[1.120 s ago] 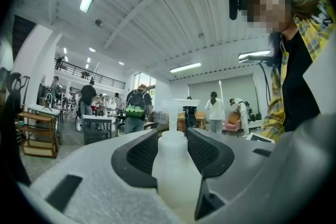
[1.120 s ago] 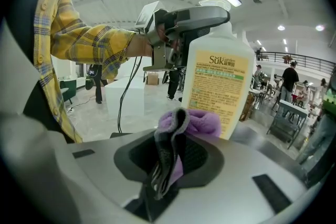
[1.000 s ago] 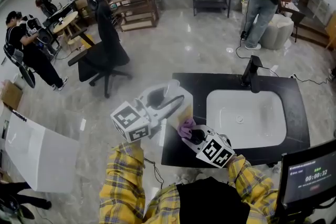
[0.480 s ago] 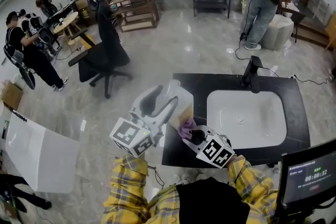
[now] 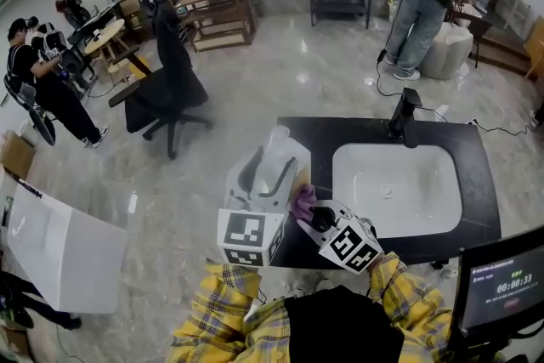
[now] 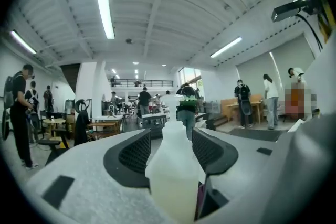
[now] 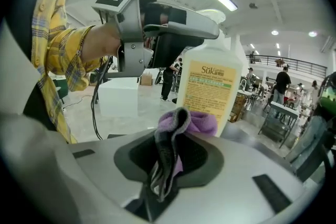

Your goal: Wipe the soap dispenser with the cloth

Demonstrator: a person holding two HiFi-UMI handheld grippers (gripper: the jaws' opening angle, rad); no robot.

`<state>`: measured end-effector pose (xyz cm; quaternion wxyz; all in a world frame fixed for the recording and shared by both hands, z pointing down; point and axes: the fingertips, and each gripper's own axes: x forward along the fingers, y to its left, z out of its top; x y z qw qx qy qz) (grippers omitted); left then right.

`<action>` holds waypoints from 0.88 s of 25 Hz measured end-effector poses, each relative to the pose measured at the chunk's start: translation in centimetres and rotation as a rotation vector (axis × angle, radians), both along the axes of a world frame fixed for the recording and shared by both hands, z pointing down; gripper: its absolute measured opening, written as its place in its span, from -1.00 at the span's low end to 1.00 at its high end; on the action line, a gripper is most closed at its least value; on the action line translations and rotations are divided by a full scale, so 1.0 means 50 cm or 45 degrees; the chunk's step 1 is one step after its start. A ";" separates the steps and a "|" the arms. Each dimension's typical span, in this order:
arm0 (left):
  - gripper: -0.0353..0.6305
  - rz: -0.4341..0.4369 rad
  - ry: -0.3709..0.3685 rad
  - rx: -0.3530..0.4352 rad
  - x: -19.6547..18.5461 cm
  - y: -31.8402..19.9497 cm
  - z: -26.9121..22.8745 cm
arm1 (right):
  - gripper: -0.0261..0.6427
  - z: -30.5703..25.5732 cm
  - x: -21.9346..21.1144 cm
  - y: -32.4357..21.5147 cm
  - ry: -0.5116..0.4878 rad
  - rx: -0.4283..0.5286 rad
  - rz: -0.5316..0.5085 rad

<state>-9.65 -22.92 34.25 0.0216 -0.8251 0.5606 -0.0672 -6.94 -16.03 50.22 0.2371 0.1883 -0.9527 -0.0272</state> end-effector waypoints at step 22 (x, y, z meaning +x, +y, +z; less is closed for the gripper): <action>-0.47 -0.156 0.036 0.016 0.020 -0.039 0.000 | -0.68 -0.045 0.058 -0.046 -0.098 0.051 0.203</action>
